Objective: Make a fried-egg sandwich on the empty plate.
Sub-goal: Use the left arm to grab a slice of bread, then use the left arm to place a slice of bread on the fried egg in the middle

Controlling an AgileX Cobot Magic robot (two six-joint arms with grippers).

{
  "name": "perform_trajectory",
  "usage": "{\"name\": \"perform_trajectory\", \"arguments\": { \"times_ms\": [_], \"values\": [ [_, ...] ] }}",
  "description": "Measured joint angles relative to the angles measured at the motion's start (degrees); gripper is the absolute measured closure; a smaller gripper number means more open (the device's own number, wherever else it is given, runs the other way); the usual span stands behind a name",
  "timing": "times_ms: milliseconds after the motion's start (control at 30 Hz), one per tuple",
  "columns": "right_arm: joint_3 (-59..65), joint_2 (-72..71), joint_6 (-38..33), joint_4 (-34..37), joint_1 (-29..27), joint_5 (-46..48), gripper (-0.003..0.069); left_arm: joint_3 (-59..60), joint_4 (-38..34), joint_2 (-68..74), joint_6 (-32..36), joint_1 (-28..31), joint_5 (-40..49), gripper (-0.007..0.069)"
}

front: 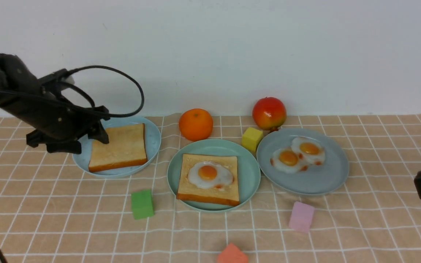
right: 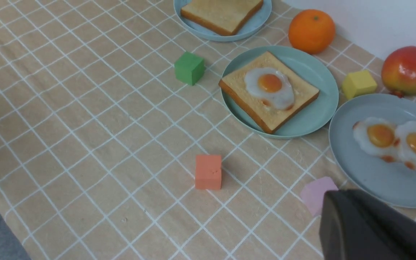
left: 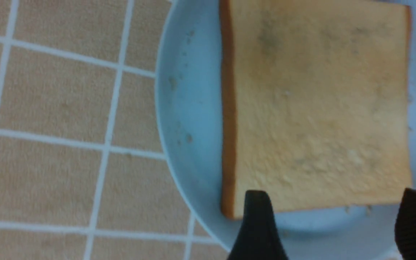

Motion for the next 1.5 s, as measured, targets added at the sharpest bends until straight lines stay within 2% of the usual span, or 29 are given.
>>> {"name": "perform_trajectory", "arguments": {
  "times_ms": [200,400,467,500,567,733,1067,1200,1333,1500],
  "values": [
    [0.0,0.0,0.0,0.0,0.0,-0.2,0.066,-1.1,0.0,4.2,-0.4,0.0,-2.4,0.015],
    [0.0,0.0,0.0,0.2,0.0,-0.6,0.0658,-1.6,-1.5,7.9,0.1,0.0,-3.9,0.0237],
    [0.0,0.0,0.0,0.7,0.0,-0.7,0.0655,-1.8,-1.7,8.1,0.3,0.0,-4.1,0.0316],
    [0.0,0.0,0.0,0.9,0.0,-0.7,0.0655,-1.8,-1.7,8.1,0.3,0.0,-4.1,0.0323],
    [0.0,0.0,0.0,1.5,0.0,-0.7,0.0653,-1.8,-1.7,8.1,0.3,0.1,-3.9,0.0431],
    [0.0,0.0,0.0,1.9,0.0,-0.7,0.0648,-2.1,-0.5,6.2,0.3,0.2,-2.4,0.0598],
    [0.0,0.0,0.0,2.1,0.0,-0.7,0.0639,-1.8,-0.7,-11.3,1.4,-1.5,0.0,0.0608],
    [0.0,0.0,0.0,2.1,0.0,-0.7,0.0636,2.5,-3.8,-15.9,3.3,-7.4,0.6,0.0608],
    [0.0,0.0,0.0,2.1,0.0,-0.7,0.063,8.4,-6.0,-15.0,4.9,-15.7,-0.7,0.0608],
    [0.0,0.0,0.0,2.1,0.0,-0.7,0.0627,10.6,-7.6,-11.3,5.3,-20.9,-2.5,0.0608]
  ]
}}
